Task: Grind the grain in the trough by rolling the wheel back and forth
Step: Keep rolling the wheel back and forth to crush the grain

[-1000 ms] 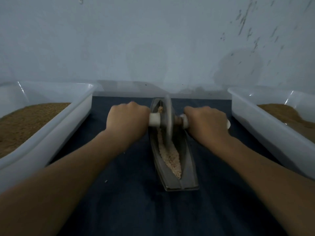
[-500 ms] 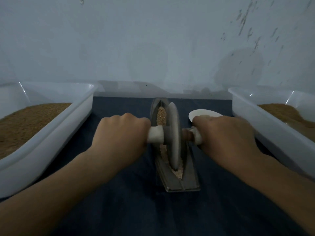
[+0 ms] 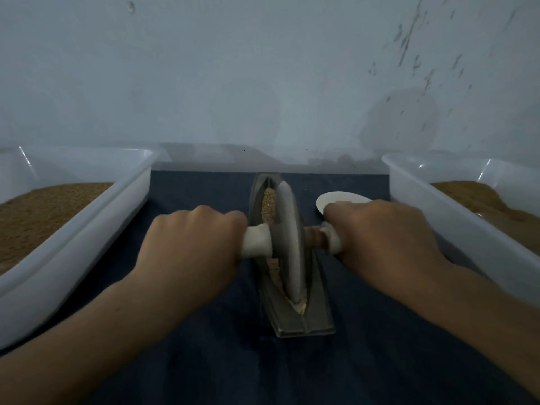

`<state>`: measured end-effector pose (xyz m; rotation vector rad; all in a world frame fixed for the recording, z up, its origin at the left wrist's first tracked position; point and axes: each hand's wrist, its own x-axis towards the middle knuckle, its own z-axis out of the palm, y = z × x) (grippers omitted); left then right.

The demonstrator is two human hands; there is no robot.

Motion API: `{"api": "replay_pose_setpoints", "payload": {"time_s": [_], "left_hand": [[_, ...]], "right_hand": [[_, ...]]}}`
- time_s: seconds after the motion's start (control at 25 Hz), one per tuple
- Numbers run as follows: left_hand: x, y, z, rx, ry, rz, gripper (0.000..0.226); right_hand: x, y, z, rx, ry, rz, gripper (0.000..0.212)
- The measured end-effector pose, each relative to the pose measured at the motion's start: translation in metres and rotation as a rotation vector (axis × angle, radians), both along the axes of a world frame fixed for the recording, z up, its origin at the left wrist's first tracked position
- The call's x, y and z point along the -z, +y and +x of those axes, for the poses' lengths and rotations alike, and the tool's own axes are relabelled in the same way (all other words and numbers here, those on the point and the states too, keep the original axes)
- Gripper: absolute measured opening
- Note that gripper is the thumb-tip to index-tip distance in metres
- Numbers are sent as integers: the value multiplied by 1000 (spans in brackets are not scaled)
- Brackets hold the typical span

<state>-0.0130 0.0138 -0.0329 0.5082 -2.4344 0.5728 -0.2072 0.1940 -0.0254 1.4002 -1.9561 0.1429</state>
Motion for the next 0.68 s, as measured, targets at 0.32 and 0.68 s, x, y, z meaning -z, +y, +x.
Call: {"api": "replay_pose_setpoints", "payload": {"time_s": [0.32,0.68], "left_hand": [[-6,-41,-69,-227,-98,200,8],[-2,-2,-2,-1,-16,-10,57]], "right_hand": [[-2,-79,-32,213,-149,81,18],[-1,0,3,6,-39,24,44]]}}
